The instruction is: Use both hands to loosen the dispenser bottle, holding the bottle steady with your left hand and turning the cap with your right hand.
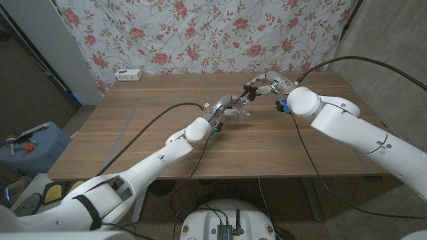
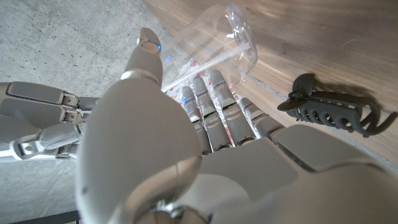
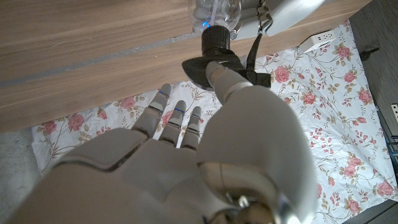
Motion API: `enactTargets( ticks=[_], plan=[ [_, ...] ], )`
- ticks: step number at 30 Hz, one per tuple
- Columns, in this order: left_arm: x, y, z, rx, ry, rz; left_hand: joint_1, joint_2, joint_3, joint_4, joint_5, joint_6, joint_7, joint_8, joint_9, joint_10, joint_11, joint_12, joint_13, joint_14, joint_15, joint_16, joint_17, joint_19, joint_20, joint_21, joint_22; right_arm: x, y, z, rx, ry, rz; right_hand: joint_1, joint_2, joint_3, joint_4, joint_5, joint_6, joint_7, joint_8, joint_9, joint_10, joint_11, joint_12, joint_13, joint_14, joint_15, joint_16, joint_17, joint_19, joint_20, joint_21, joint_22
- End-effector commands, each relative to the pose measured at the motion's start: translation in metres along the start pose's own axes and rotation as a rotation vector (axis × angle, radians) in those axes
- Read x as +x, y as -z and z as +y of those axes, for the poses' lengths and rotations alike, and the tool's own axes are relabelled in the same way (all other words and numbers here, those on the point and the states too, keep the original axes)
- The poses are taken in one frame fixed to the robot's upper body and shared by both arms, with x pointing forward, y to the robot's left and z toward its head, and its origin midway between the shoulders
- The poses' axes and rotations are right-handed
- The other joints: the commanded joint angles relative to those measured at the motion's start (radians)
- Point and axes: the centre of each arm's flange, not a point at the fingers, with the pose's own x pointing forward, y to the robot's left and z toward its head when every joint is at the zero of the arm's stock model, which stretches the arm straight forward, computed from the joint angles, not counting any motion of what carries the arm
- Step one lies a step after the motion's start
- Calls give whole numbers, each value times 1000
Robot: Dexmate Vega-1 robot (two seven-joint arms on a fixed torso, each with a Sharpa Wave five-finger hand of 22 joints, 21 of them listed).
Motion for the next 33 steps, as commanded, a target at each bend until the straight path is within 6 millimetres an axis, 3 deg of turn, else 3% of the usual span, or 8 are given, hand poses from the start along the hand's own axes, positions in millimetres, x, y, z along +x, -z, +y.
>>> enactTargets(
  ticks=[1, 5, 12, 33],
  plan=[
    [2, 0, 1, 1, -7, -5, -113, 131, 81, 70, 4, 99, -3, 4, 2, 47, -37, 6, 5, 6, -62, 1, 1, 8, -82, 1, 2, 1, -3, -1, -8, -23, -2, 6, -11, -10, 3, -3, -25, 2, -17, 1, -16, 7, -6, 3, -10, 6, 3, 5, 1, -3, 3, 1],
    [2, 0, 1, 2, -9, -8, -114, 131, 82, 70, 4, 97, -3, 3, 2, 46, -37, 5, 6, 6, -62, 0, 1, 8, -81, 1, 2, 1, -4, -2, -10, -32, 1, 10, -17, -24, 8, -6, -75, 2, -46, 0, -33, 16, -9, 3, -19, 17, 2, 6, -2, -1, 4, 1],
    [3, 1, 2, 3, -14, -13, -114, 131, 81, 70, 4, 98, -3, 3, 2, 46, -37, 5, 7, 7, -63, 2, 1, 8, -83, 1, 2, 1, -6, -5, -14, -47, 11, 6, -21, -41, 14, -9, -119, 2, -70, 0, -53, 28, -12, 4, -36, 29, -2, 7, -13, 6, 1, 1],
    [4, 2, 3, 0, -26, -27, -115, 132, 83, 69, 4, 100, -5, 2, 2, 49, -37, 5, 9, 10, -64, 3, 1, 10, -81, 2, 2, -6, -5, -15, 11, -65, 16, -22, -19, -71, 31, -14, -162, 2, -86, 3, -81, 42, -13, 5, -58, 54, -5, 8, -27, 17, 0, 1]
  ],
)
